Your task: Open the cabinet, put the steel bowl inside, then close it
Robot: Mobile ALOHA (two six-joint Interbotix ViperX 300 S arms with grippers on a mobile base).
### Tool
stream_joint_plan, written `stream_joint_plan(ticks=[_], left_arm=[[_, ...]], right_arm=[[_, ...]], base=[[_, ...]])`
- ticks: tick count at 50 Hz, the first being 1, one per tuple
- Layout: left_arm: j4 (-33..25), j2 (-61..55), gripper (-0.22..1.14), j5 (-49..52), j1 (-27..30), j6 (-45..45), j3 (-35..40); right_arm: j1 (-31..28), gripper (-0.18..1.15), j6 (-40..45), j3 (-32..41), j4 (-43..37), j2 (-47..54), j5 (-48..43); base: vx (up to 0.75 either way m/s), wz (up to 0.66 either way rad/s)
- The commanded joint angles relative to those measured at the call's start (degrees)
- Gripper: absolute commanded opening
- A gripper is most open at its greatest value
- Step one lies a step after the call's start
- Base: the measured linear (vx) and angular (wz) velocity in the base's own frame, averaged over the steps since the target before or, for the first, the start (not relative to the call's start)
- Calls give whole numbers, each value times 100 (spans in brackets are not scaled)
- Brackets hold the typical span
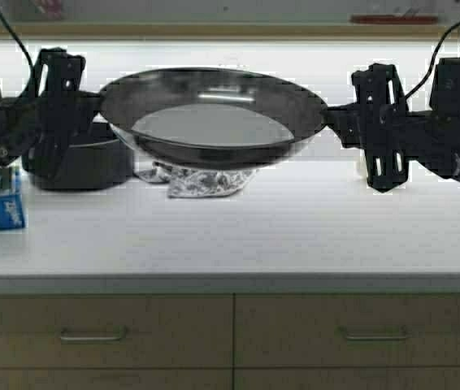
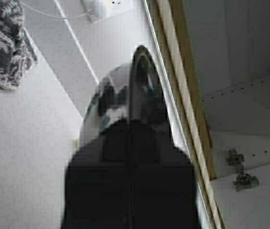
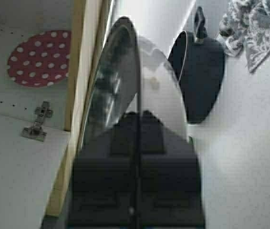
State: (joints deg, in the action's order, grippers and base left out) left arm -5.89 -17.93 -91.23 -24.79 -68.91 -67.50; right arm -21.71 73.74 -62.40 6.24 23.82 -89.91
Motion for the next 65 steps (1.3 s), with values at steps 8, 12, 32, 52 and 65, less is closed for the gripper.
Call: stream_joint_plan(ticks=[8, 12, 32, 52, 65], left_arm=[[26, 1099, 2, 905, -79, 26, -35], [26, 1433, 2, 1239, -79, 44, 9], [53, 2698, 2, 3243, -79, 62, 817], [-185, 3287, 2, 5344, -79, 413, 2101], [-211, 3243, 2, 6056, -79, 448, 2777]], right_arm=[[-281, 7, -53, -211, -281, -1143, 413], [-281, 7, -62, -185, -281, -1494, 712], [-281, 7, -26, 457, -281, -2830, 2566], [-281, 7, -70, 1380, -624, -3683, 4526], [-281, 7, -79, 2021, -677, -3683, 5159]], base=[[0, 0], [0, 0], [0, 0], [0, 0], [0, 0]])
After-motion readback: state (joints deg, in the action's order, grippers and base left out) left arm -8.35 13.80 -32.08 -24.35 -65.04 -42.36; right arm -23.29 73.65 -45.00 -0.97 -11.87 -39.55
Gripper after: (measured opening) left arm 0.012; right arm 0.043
